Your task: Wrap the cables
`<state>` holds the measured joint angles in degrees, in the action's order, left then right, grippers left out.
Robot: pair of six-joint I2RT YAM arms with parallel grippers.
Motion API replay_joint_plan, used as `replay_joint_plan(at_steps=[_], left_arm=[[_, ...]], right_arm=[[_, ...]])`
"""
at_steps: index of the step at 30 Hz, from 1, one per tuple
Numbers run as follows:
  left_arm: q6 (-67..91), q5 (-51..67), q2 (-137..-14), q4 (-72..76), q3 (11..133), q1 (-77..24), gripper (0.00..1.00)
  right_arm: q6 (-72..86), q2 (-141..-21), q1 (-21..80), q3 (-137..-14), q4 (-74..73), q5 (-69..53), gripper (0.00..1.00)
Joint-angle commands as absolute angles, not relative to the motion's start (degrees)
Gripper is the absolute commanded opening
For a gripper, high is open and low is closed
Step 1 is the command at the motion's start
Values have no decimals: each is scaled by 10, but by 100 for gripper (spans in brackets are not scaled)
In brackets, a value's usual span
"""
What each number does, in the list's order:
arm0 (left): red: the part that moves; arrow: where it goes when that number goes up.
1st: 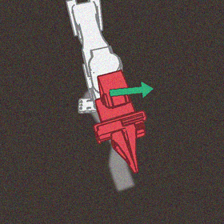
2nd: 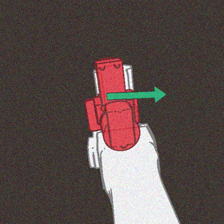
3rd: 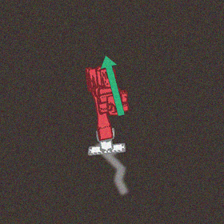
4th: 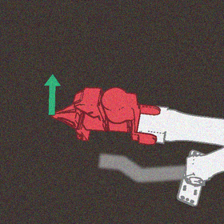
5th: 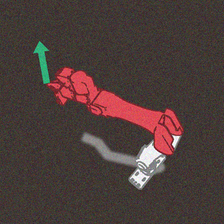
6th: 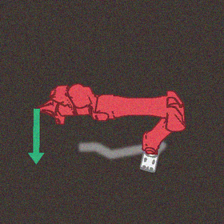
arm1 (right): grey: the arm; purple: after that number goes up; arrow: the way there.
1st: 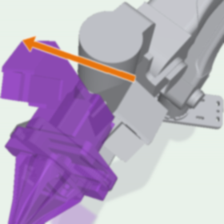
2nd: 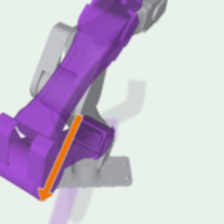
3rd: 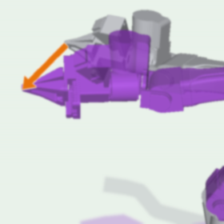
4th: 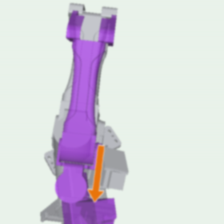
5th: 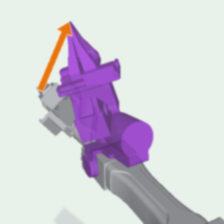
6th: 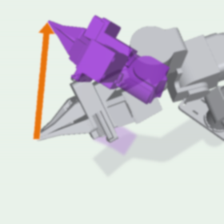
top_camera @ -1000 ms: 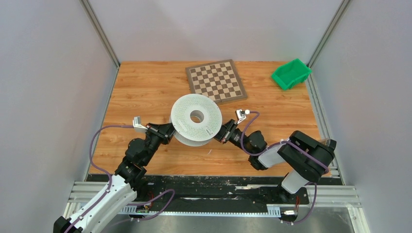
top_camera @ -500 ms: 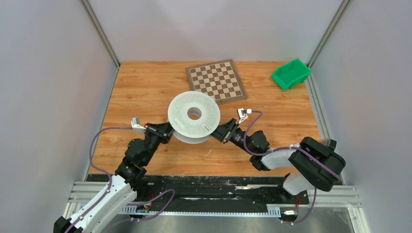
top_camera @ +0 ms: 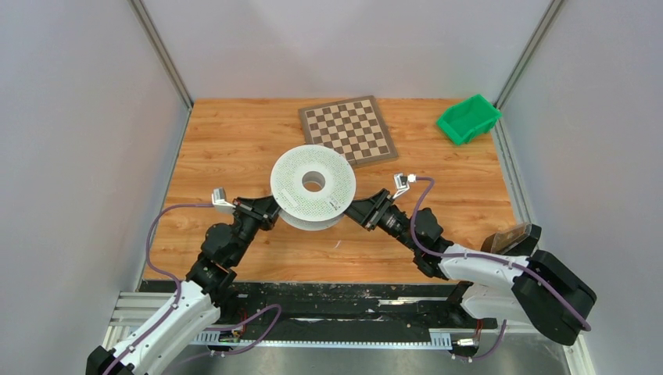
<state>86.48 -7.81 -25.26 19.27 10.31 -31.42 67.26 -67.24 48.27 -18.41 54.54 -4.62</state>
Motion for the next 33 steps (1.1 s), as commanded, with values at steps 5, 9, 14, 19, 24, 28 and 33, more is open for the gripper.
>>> replay_joint_plan(at_steps=[5, 9, 14, 19, 24, 28, 33], left_arm=[[901, -74, -245, 288, 106, -316, 0], [900, -76, -239, 286, 105, -316, 0], [900, -77, -237, 289, 106, -316, 0], [898, -76, -237, 294, 106, -316, 0], [897, -74, -242, 300, 104, -316, 0], [896, -73, -246, 307, 104, -316, 0], [893, -72, -246, 308, 105, -316, 0]], right_arm=[[663, -642, 486, -189, 487, -28, 43], [664, -622, 486, -187, 457, -21, 43], [658, -586, 485, -190, 401, -10, 45], [643, -545, 485, -194, 337, 0, 48], [632, -518, 486, -190, 302, 26, 45], [634, -513, 486, -185, 300, 27, 32], [634, -503, 486, -168, 321, 37, 13]])
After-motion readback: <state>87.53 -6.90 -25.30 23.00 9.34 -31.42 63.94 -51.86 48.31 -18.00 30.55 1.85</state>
